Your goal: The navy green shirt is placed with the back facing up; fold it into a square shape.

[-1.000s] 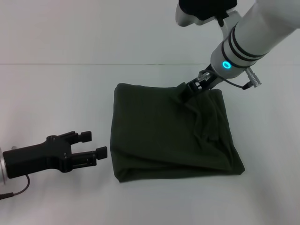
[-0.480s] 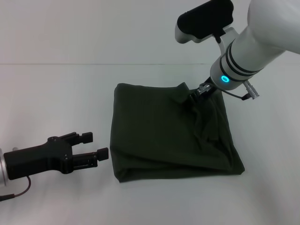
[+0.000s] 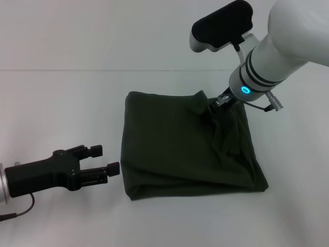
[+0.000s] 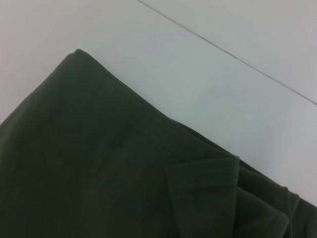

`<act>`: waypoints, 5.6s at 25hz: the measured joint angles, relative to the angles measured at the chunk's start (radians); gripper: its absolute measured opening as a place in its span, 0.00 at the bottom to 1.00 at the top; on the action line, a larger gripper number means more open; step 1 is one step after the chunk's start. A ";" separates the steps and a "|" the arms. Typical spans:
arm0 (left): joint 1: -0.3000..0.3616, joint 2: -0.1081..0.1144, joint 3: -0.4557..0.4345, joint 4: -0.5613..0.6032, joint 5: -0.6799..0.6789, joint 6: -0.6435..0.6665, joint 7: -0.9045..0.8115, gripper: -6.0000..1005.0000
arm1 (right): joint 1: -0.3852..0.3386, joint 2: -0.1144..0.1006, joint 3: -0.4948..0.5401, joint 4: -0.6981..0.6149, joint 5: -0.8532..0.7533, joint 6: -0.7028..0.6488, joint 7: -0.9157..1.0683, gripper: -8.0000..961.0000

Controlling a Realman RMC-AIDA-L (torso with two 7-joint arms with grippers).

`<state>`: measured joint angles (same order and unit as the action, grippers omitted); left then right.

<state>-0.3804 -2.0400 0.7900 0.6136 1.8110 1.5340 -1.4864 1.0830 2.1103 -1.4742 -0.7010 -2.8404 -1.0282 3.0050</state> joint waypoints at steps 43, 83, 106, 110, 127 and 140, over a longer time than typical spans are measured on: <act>-0.005 0.005 0.000 0.000 -0.006 0.003 -0.026 0.90 | -0.255 -0.015 0.267 -0.296 0.115 -0.156 -0.101 0.95; 0.008 0.002 -0.002 0.000 -0.003 0.016 -0.029 0.90 | -0.196 -0.014 0.091 -0.163 0.114 -0.172 0.003 0.95; 0.009 0.000 -0.003 0.000 -0.007 0.018 -0.029 0.90 | -0.344 -0.022 0.207 -0.297 0.063 -0.204 -0.016 0.95; 0.008 -0.002 -0.003 0.000 -0.007 0.011 -0.029 0.90 | -0.379 -0.021 0.274 -0.325 0.078 -0.218 -0.060 0.95; 0.013 0.007 -0.053 0.002 0.000 0.025 -0.036 0.90 | -0.573 -0.051 0.782 -0.153 0.786 -0.572 -1.117 0.95; 0.035 -0.052 -0.044 0.003 0.154 0.001 0.151 0.90 | -0.755 -0.023 0.916 0.178 0.865 -0.425 -1.908 0.95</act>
<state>-0.3452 -2.0925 0.7464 0.6166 1.9648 1.5347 -1.3351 0.3281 2.0873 -0.5578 -0.5235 -1.9754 -1.4533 1.0970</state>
